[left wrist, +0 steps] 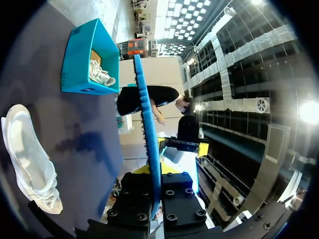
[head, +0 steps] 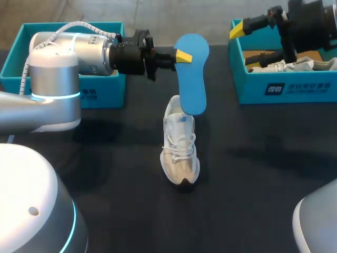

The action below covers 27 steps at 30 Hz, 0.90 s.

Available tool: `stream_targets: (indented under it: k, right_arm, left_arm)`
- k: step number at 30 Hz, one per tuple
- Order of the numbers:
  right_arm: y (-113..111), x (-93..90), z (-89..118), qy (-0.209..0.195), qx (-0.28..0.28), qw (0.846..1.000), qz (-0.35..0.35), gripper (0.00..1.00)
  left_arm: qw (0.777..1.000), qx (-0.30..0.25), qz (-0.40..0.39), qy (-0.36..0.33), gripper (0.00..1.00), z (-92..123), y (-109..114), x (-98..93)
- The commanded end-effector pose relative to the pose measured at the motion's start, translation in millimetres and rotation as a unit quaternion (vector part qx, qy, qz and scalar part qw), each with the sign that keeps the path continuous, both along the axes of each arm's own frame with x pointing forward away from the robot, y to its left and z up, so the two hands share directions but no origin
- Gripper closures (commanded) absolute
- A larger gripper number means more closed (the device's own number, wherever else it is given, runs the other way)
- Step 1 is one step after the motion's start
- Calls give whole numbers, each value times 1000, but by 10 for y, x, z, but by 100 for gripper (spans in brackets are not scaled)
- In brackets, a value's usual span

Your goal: Take the shoe out of the shoebox, open the shoe tongue, remove and reinsert the insole, then place the shoe into the shoebox

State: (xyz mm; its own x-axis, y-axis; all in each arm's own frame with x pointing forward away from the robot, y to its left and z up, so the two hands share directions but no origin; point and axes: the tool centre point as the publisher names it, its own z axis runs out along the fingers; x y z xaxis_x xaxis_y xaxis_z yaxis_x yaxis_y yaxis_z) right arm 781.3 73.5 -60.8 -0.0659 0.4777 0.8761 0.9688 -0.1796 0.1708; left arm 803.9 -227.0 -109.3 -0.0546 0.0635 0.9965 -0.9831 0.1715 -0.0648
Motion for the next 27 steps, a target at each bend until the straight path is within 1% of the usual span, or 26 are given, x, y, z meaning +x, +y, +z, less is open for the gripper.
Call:
stream_targets:
  k: [1,5,11,22,27]
  right_arm:
    - [7,-3,-101,-31,171,984,28,0]
    - [14,19,-200,-17,176,984,27,0]
    - [14,32,-300,-9,183,983,21,0]
    - [8,43,-402,11,173,984,29,0]
    - [1,67,-425,8,172,985,33,0]
  left_arm:
    - [1000,1,0,0,100,0,0,-5]
    - [1000,1,0,0,100,0,0,-5]
    - [1000,1,0,0,100,0,0,-5]
    - [1000,1,0,0,100,0,0,-5]
    - [1000,1,0,0,100,0,0,-5]
